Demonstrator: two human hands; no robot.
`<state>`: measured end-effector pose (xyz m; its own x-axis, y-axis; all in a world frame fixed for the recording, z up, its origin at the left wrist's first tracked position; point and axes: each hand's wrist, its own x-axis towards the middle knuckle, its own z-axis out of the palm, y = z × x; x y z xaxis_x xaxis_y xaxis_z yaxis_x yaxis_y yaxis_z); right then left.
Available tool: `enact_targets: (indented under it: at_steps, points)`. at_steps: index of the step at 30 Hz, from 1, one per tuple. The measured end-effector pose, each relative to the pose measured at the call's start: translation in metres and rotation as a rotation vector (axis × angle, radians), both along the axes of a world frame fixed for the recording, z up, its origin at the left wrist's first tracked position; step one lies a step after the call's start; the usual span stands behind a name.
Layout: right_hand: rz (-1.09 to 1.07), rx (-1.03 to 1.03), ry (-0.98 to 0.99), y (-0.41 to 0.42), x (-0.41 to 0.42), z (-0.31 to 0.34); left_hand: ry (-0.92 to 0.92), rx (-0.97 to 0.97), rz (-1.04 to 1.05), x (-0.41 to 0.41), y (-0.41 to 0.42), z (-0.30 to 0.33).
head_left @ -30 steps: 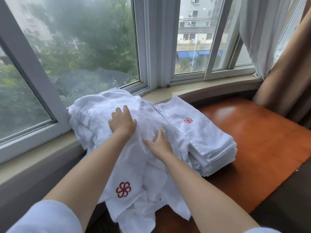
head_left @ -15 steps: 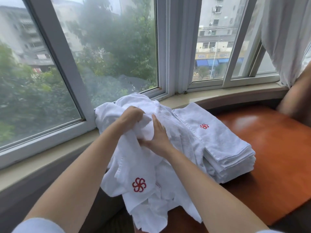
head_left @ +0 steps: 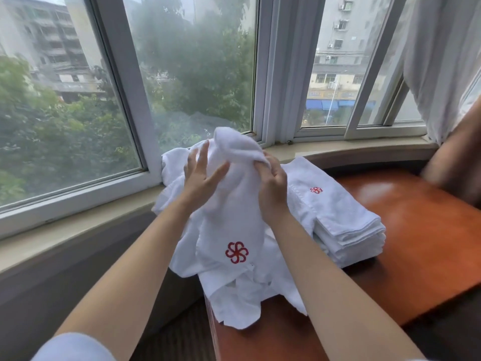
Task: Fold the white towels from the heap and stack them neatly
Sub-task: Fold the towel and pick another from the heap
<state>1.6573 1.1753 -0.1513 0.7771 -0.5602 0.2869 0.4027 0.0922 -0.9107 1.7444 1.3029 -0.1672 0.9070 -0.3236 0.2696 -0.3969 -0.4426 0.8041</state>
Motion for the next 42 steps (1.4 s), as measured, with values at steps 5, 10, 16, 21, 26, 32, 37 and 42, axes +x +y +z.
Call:
enact_targets:
  at_steps: [5,10,16,21,26,32,37,42]
  points:
    - [-0.239,-0.065,0.022,-0.016,-0.020,0.013,-0.014,0.252,-0.184,-0.009,-0.019,-0.012]
    - [-0.049,-0.080,0.190,-0.035,-0.032,-0.008,0.262,-0.268,-0.181,-0.038,-0.045,0.000]
    - [0.232,-0.103,0.154,-0.066,-0.036,-0.018,0.531,-0.807,-0.201,-0.033,-0.073,0.029]
    - [0.479,-0.138,0.465,-0.126,-0.042,-0.036,0.632,-1.047,-0.160,-0.029,-0.128,0.041]
    - [0.259,0.004,0.442,-0.195,-0.035,-0.025,0.636,-0.743,-0.072,-0.038,-0.189,0.023]
    - [0.353,0.083,0.427,-0.259,-0.024,-0.016,0.605,-0.481,-0.264,-0.064,-0.225,-0.015]
    - [0.461,0.160,0.305,-0.299,-0.028,-0.023,0.587,-0.550,0.199,-0.071,-0.250,-0.020]
    - [0.461,0.050,0.355,-0.320,-0.042,-0.024,0.646,-0.742,0.197,-0.059,-0.288,-0.004]
